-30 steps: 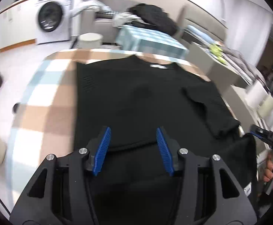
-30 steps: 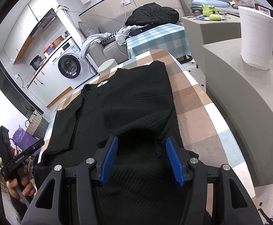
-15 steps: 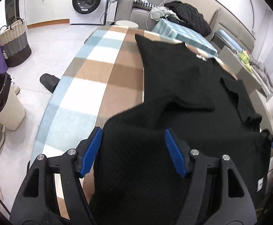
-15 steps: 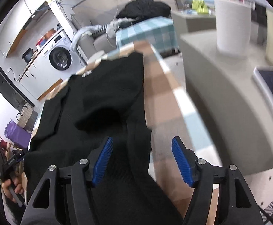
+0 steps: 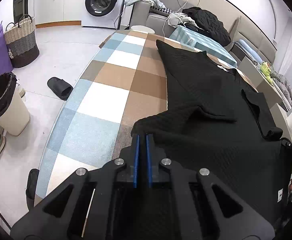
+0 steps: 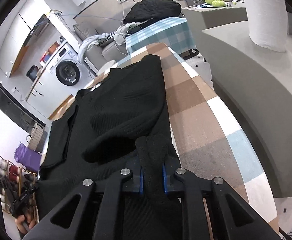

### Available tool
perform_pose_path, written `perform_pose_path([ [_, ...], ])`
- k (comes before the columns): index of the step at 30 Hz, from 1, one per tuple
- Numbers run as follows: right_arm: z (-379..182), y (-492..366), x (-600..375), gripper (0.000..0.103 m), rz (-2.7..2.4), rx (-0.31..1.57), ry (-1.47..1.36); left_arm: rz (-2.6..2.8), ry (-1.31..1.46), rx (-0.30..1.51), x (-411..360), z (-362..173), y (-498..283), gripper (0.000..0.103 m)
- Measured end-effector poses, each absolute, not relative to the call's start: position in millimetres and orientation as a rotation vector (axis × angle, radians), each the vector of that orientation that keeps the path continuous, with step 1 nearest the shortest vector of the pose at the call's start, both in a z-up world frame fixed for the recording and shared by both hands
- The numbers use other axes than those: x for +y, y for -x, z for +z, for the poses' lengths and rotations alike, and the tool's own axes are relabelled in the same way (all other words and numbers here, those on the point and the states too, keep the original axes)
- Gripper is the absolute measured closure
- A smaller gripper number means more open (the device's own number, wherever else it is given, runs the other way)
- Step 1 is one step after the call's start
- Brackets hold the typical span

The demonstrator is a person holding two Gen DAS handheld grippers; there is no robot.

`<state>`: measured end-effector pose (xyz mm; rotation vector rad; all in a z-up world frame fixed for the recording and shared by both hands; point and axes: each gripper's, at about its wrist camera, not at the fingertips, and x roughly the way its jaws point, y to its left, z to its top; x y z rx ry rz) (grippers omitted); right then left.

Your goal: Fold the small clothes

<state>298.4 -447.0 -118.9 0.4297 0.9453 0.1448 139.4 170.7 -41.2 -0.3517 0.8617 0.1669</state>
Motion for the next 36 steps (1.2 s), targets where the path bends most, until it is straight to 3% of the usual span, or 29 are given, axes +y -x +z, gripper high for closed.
perform_pose_path([
  [2,-118.9,-295.4,-447.3,0.084,0.147,0.960,-0.409,0.175,0.357,0.873,170.4,-40.7,-136.5,0.096],
  [3,-118.0,-291.0,-448.7,0.075,0.155,0.968,-0.399,0.173,0.357,0.880,170.2,-40.2,-134.2,0.094],
  [5,-116.0,-277.6,-452.5,0.059,0.173,0.971,-0.366,0.178,0.343,0.896,168.3,-40.5,-128.5,0.072],
  [6,-114.8,-269.9,-455.3,0.057,0.178,0.964,-0.346,0.184,0.339,0.895,167.9,-40.6,-123.5,0.067],
  [8,-115.5,-255.1,-461.2,0.053,0.170,0.972,-0.304,0.184,0.351,0.888,167.6,-40.8,-111.4,0.057],
  [13,-120.9,-219.7,-476.9,0.051,0.151,0.964,-0.270,0.179,0.347,0.868,160.5,-38.6,-79.8,0.053],
  [18,-124.5,-188.0,-475.7,0.042,0.222,0.925,-0.212,0.172,0.287,0.850,150.8,-39.1,-47.7,0.036],
  [31,-140.7,-129.3,-483.6,0.042,0.284,0.869,-0.206,0.153,0.264,0.922,141.2,-54.9,3.5,0.034],
  [33,-140.8,-125.2,-484.5,0.042,0.289,0.851,-0.222,0.150,0.262,0.922,138.9,-55.1,3.0,0.039],
  [36,-143.1,-122.7,-482.8,0.042,0.279,0.838,-0.221,0.158,0.243,0.904,135.5,-55.1,2.7,0.070],
])
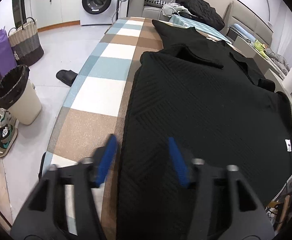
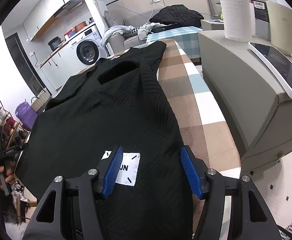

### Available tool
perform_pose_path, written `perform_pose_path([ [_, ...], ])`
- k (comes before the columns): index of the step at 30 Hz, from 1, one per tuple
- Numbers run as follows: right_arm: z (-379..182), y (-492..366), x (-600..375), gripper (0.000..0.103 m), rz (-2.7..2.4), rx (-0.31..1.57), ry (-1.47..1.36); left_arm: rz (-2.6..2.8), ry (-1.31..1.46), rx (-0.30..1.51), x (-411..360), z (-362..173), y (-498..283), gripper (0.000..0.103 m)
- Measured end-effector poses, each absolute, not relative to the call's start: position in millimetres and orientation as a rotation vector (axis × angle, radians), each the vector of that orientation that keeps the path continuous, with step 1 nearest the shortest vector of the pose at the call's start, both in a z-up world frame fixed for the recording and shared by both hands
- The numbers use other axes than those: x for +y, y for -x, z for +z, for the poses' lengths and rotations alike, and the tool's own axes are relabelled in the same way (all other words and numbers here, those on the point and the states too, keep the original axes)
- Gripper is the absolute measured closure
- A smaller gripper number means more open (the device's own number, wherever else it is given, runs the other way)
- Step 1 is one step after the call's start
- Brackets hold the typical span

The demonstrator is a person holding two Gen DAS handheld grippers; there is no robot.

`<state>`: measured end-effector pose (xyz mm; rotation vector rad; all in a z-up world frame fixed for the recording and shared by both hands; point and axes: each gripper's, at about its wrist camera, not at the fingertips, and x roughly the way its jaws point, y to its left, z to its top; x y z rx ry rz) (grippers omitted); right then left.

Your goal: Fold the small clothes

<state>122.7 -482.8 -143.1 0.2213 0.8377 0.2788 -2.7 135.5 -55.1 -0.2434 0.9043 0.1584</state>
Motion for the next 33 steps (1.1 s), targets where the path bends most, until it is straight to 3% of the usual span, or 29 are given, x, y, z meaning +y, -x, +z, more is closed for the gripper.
perform_pose_path([
  [1,-143.7,-121.5,-482.0,0.043,0.278,0.830,-0.217,0.159,0.241,0.901,134.4,-55.5,2.3,0.087],
  [2,-144.2,-121.9,-480.1,0.049,0.277,0.824,-0.212,0.154,0.247,0.898,135.9,-55.4,0.4,0.097],
  [4,-145.0,-123.3,-476.6,0.061,0.272,0.810,-0.192,0.147,0.275,0.865,137.9,-53.1,1.4,0.097],
  [6,-144.7,-129.3,-473.0,0.092,0.270,0.812,-0.184,0.145,0.280,0.815,138.7,-45.3,5.7,0.098],
  [8,-139.0,-129.1,-476.3,0.100,0.293,0.775,-0.225,0.143,0.278,0.772,140.0,-33.6,10.9,0.098],
  [13,-121.8,-113.0,-497.6,0.100,0.338,0.713,-0.299,0.103,0.253,0.704,139.3,-6.7,28.5,0.099],
  [19,-135.8,-110.3,-505.1,0.097,0.326,0.789,-0.294,0.107,0.311,0.772,145.6,-27.2,21.5,0.097],
  [20,-137.5,-112.8,-503.0,0.093,0.333,0.803,-0.289,0.120,0.315,0.798,146.1,-33.0,17.3,0.088],
  [21,-138.0,-114.8,-500.2,0.082,0.339,0.811,-0.280,0.130,0.315,0.821,146.1,-37.9,14.0,0.080],
  [22,-138.7,-116.2,-497.9,0.072,0.343,0.814,-0.271,0.139,0.317,0.840,146.4,-42.2,11.2,0.062],
  [23,-138.9,-117.9,-495.5,0.055,0.352,0.810,-0.264,0.139,0.331,0.839,146.6,-45.2,10.1,0.051],
  [33,-149.4,-143.0,-479.3,0.053,0.344,0.821,-0.161,0.151,0.265,0.852,135.1,-57.4,-14.8,0.048],
])
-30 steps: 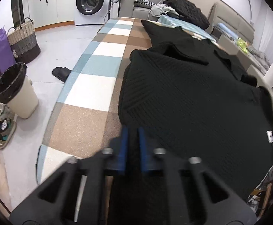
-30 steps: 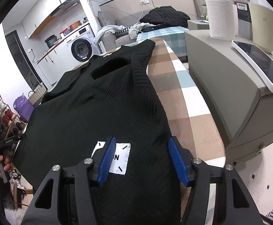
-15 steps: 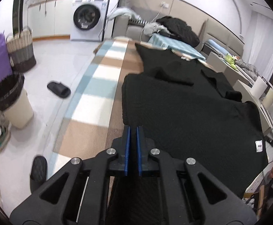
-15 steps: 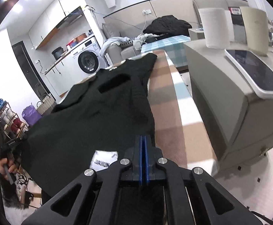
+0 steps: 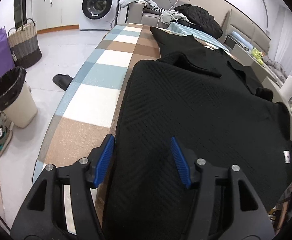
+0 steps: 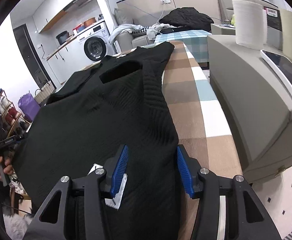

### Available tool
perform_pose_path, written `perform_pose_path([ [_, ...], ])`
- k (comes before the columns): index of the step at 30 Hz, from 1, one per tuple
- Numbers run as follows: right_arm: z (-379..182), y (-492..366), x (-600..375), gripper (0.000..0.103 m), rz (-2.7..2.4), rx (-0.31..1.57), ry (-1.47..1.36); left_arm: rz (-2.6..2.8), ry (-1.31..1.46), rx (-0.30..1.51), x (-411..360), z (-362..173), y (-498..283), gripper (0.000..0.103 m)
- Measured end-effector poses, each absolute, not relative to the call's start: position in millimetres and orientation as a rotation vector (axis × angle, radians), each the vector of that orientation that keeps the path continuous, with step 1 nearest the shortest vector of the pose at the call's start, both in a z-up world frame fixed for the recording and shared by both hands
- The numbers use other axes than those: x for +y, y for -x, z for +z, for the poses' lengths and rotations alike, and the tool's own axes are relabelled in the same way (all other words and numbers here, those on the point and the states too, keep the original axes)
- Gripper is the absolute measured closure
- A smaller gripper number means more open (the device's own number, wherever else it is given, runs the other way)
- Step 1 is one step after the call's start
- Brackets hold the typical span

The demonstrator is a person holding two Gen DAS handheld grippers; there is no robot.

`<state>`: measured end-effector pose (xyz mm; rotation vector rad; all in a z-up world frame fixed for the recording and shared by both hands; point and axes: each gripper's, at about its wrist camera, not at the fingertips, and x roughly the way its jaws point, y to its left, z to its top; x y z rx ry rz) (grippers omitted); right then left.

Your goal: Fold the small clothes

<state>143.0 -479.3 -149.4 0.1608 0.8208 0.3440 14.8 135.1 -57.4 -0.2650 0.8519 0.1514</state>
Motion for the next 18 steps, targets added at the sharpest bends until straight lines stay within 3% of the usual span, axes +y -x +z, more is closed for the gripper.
perform_pose_path([
  [1,-149.7,-145.4,-478.0,0.053,0.346,0.821,-0.159,0.158,0.248,0.854,133.1,-57.7,-16.8,0.060],
  [2,-149.7,-146.6,-476.6,0.056,0.351,0.820,-0.164,0.168,0.228,0.856,131.6,-57.8,-17.6,0.085],
  [3,-149.5,-146.7,-475.4,0.069,0.362,0.815,-0.169,0.159,0.215,0.862,130.3,-58.3,-18.4,0.096],
  [4,-149.0,-146.2,-473.4,0.076,0.370,0.809,-0.163,0.138,0.228,0.854,131.6,-56.9,-16.7,0.098],
  [5,-147.8,-144.4,-470.9,0.091,0.371,0.797,-0.145,0.138,0.242,0.824,133.3,-52.9,-12.0,0.098],
  [6,-146.0,-142.1,-469.8,0.097,0.379,0.778,-0.135,0.128,0.243,0.800,134.4,-48.2,-6.5,0.098],
  [18,-104.4,-93.3,-524.1,0.099,0.520,0.475,-0.431,0.042,0.254,0.535,140.1,25.6,63.2,0.098],
])
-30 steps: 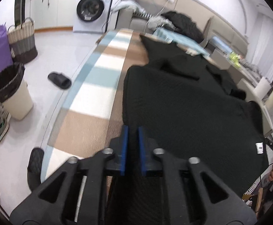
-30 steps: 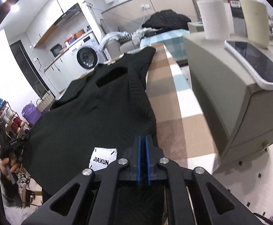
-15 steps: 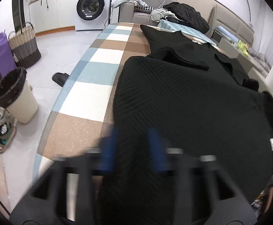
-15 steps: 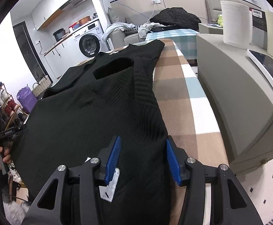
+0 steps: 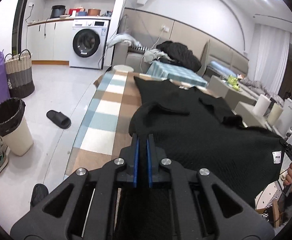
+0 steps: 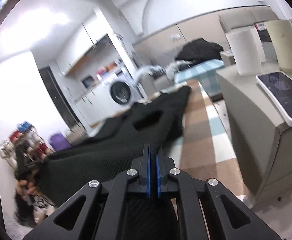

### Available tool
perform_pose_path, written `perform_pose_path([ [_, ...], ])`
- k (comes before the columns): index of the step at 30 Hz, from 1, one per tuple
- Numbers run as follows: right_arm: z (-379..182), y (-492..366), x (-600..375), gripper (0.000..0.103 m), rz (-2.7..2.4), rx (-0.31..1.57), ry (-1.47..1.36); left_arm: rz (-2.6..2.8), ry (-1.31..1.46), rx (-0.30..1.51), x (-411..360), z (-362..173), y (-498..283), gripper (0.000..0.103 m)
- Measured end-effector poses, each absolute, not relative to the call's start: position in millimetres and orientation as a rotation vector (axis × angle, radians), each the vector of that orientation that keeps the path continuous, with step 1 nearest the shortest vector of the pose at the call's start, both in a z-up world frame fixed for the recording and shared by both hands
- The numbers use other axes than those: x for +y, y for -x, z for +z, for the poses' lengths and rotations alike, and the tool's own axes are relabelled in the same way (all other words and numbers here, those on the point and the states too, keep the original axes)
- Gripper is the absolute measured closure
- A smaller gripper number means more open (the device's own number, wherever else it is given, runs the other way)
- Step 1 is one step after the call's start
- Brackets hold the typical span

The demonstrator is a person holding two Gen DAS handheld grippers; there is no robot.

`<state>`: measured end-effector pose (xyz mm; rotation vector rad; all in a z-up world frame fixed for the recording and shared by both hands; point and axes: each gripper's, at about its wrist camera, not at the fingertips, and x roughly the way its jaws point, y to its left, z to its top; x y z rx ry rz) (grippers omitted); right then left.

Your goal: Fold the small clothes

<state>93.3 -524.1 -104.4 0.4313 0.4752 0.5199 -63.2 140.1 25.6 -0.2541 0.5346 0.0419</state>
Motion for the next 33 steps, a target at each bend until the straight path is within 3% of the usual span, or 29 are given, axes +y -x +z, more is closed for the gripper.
perform_pose_path([
  [7,-89.7,-68.7,-536.5,0.099,0.511,0.445,-0.446,-0.002,0.270,0.505,136.0,38.1,76.7,0.098],
  [14,-71.6,-103.4,-522.5,0.099,0.474,0.465,-0.438,0.033,0.335,0.495,151.2,41.2,53.2,0.098],
  [21,-55.6,-185.2,-498.6,0.099,0.361,0.494,-0.409,0.090,0.383,0.537,168.1,33.1,-26.4,0.098],
  [29,-78.1,-288.7,-474.9,0.098,0.212,0.621,-0.402,0.199,0.349,0.638,174.6,3.1,-135.2,0.098],
  [31,-88.6,-306.0,-472.2,0.088,0.187,0.683,-0.378,0.221,0.346,0.682,174.5,-8.6,-151.2,0.097],
  [33,-101.3,-319.1,-470.6,0.056,0.177,0.788,-0.354,0.213,0.339,0.745,174.5,-20.5,-158.8,0.091],
])
